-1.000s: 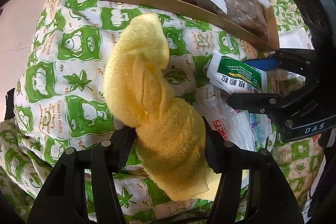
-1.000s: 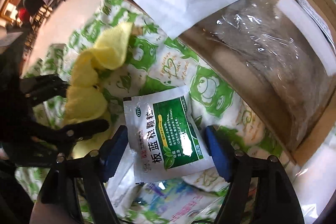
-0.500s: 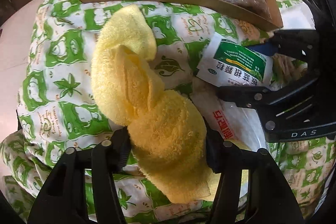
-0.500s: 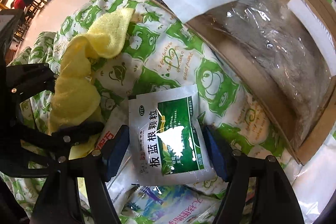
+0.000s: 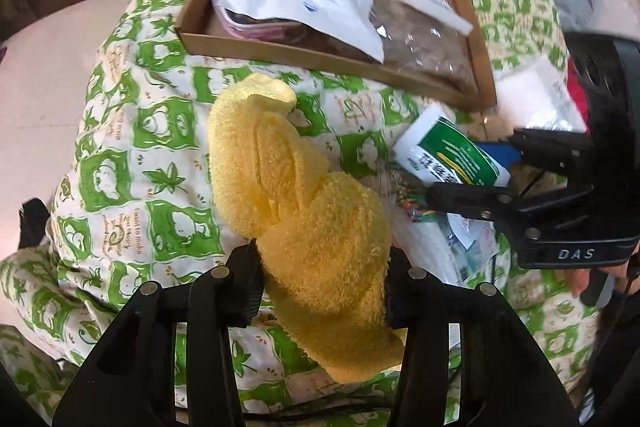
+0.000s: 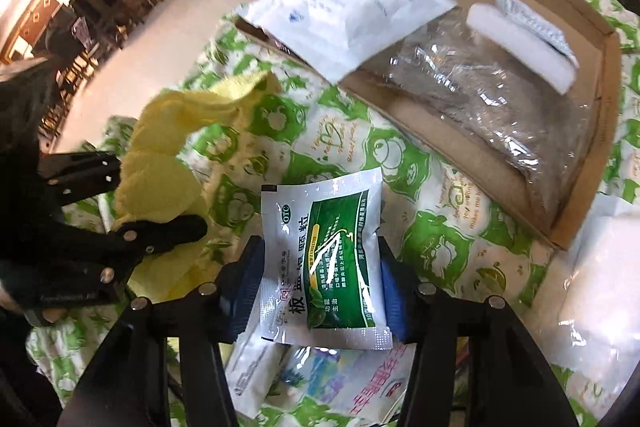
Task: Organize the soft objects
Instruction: 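Carry the yellow towel and green sachet into the tray, open both grippers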
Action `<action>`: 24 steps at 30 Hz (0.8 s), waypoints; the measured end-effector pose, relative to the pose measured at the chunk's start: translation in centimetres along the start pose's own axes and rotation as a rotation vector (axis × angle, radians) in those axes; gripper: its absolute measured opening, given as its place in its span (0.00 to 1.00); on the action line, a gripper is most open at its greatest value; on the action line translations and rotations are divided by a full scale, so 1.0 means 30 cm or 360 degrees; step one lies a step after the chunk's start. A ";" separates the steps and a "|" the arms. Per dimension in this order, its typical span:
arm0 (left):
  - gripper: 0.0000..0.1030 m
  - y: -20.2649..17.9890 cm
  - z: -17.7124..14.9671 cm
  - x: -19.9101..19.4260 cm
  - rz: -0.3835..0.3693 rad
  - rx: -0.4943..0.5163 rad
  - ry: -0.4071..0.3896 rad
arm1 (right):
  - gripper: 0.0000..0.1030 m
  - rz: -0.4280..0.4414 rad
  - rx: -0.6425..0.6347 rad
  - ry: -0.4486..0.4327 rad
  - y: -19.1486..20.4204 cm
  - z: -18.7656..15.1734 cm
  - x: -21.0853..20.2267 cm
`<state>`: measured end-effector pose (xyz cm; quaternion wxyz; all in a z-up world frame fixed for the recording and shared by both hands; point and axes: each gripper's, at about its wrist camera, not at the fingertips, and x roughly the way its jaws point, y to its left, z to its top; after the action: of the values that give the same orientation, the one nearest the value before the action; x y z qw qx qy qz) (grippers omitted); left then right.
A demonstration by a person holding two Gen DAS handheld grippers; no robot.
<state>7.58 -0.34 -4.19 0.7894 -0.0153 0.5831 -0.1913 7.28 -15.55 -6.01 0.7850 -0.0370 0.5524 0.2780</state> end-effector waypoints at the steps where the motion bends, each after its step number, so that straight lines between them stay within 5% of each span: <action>1: 0.43 0.010 -0.001 -0.009 -0.0009 -0.0017 -0.0009 | 0.52 0.0001 0.0011 -0.0020 0.000 0.001 -0.012; 13: 0.43 0.040 0.023 -0.083 -0.0020 0.0003 -0.0101 | 0.52 -0.0039 0.0095 -0.0177 -0.063 -0.033 -0.157; 24: 0.43 -0.013 0.207 -0.158 -0.0007 0.0098 -0.0176 | 0.52 -0.0021 0.0167 -0.0201 -0.109 -0.013 -0.149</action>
<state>12.05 -0.44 2.23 0.8201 -0.0029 0.5323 -0.2099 7.47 -20.22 -3.01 0.8210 0.0182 0.5152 0.2452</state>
